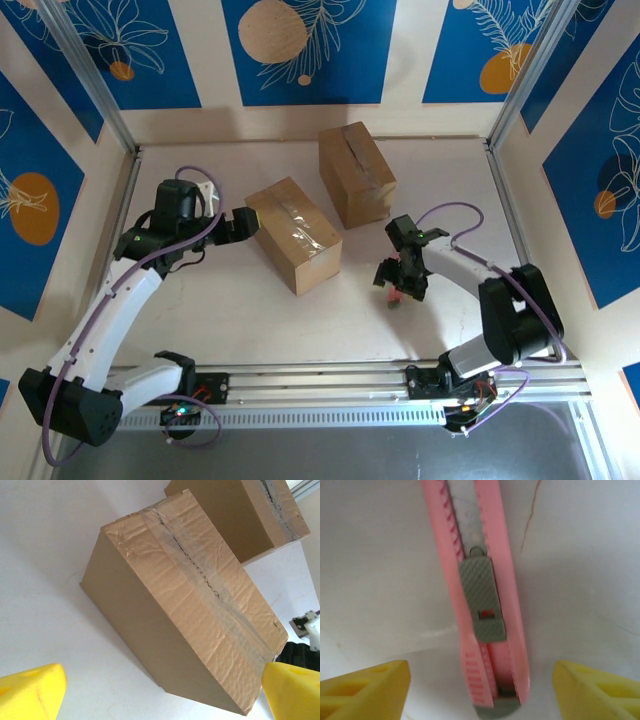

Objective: Unpack the express box

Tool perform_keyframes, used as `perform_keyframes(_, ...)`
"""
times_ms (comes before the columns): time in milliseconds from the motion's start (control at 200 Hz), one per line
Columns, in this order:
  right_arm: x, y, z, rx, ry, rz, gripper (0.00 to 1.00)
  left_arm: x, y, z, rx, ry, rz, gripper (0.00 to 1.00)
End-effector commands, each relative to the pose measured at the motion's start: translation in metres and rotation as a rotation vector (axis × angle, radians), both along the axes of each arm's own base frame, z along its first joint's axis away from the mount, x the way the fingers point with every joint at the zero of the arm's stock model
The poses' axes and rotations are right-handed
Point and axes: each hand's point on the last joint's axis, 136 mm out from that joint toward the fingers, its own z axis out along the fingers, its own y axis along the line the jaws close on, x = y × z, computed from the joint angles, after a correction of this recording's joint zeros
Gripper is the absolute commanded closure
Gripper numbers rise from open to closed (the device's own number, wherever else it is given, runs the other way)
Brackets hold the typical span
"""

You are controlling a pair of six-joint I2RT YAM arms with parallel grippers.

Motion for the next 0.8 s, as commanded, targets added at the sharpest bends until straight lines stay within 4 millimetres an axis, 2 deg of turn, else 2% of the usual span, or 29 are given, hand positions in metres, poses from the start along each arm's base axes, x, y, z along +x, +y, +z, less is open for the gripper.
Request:
perform_keyframes(0,0.005,0.003,-0.011,0.014,-0.004,-0.021,0.27,-0.006,-0.004,0.002,-0.023,0.015,-0.011,0.0)
perform_keyframes(255,0.002,0.002,-0.02,-0.007,0.016,-0.024,0.31,-0.007,-0.006,0.005,-0.028,0.019,-0.022,0.0)
perform_keyframes(495,0.005,0.002,-0.021,-0.021,0.025,-0.018,0.44,-0.009,-0.016,0.006,-0.012,0.038,-0.064,0.01)
perform_keyframes(680,0.005,0.003,-0.021,-0.021,0.023,-0.007,0.59,-0.013,-0.03,0.018,0.007,0.023,-0.105,0.03)
perform_keyframes(795,0.006,0.006,-0.02,-0.003,0.013,0.0,0.64,-0.016,-0.044,0.029,0.013,0.001,-0.141,0.04)
